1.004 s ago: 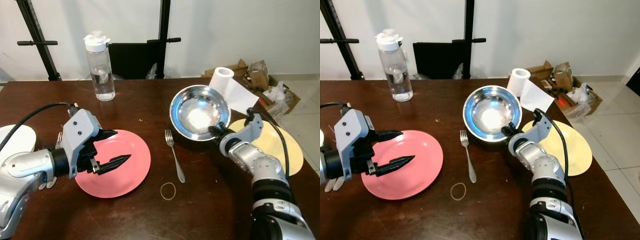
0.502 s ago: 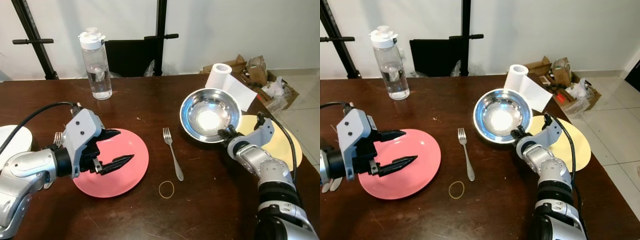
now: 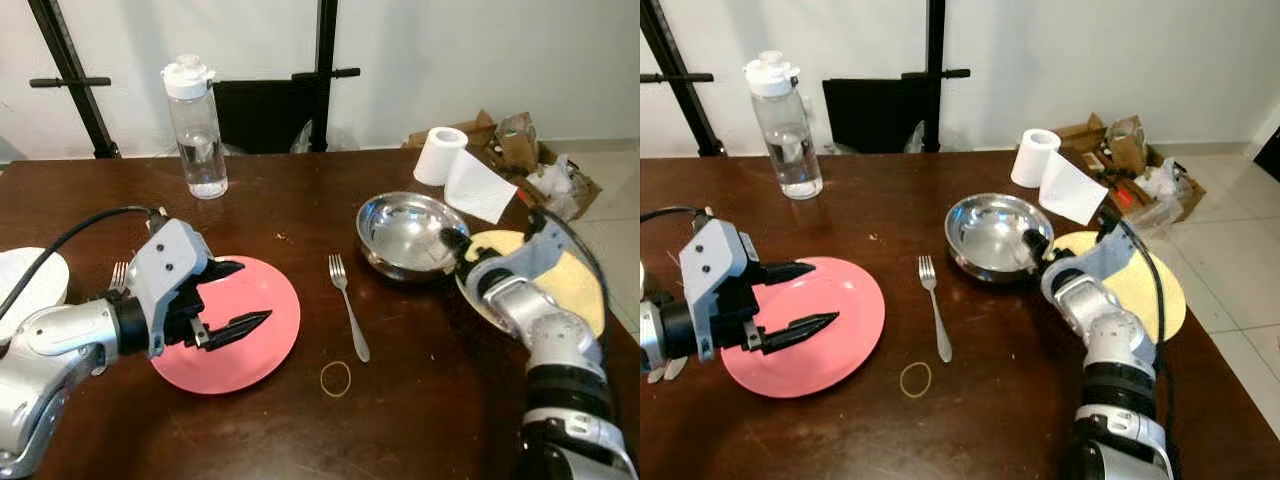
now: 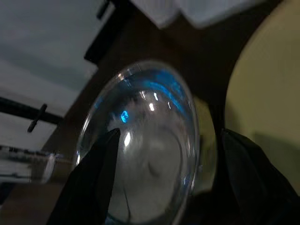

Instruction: Setting the table

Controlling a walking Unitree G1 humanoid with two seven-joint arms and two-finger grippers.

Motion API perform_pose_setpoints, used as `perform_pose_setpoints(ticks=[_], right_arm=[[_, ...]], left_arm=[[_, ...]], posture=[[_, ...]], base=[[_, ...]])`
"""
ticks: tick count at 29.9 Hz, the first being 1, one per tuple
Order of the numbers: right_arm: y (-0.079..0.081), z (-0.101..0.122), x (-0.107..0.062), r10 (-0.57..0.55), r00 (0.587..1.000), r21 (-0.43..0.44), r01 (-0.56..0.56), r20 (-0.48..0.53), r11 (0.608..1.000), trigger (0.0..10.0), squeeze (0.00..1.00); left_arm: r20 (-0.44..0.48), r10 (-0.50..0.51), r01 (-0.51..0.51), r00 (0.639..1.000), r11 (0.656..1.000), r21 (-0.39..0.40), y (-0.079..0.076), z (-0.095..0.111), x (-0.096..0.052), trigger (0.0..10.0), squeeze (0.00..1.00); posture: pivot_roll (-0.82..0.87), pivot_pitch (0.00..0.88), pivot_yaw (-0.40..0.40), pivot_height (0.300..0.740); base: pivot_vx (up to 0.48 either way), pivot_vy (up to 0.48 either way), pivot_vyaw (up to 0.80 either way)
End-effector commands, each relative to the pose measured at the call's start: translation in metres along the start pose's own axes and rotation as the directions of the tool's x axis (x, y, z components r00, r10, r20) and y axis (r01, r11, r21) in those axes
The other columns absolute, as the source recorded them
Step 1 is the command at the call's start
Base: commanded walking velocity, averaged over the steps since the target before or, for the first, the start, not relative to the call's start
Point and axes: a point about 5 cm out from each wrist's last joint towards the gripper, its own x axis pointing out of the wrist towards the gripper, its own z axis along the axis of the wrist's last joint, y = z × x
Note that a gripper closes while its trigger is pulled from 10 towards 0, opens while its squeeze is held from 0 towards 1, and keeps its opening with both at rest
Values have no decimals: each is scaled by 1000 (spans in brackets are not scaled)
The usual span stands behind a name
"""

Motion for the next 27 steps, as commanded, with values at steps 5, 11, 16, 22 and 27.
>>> perform_pose_setpoints(ticks=[5, 11, 16, 22, 27], right_arm=[[42, 50, -45, 167, 954, -436, -45, 247, 899, 10000, 0], [68, 50, -79, 385, 859, -594, -123, 338, 795, 10000, 0], [53, 1, -97, 401, 874, -600, -170, 275, 782, 10000, 0], [13, -58, -103, 287, 946, -565, -154, 153, 810, 10000, 0], [9, -69, -105, 280, 952, -558, -166, 125, 813, 10000, 0]], left_arm=[[-5, -13, 13, 1000, 1000, -21, -5, -5, 4, 10000, 0], [29, 66, -65, 997, 997, -40, -5, -7, 13, 10000, 0], [82, 288, -274, 954, 950, -152, -5, -11, 33, 10000, 0], [21, 500, -479, 866, 839, -258, -9, -33, 44, 10000, 0], [-12, 534, -519, 846, 817, -251, -14, -44, 45, 10000, 0]], posture=[[77, 164, 54, 740], [60, 135, 67, 740], [37, 90, 80, 740], [24, 46, 75, 740], [21, 26, 69, 740]], base=[[0, 0, 0], [0, 0, 0], [0, 0, 0], [0, 0, 0], [0, 0, 0]])
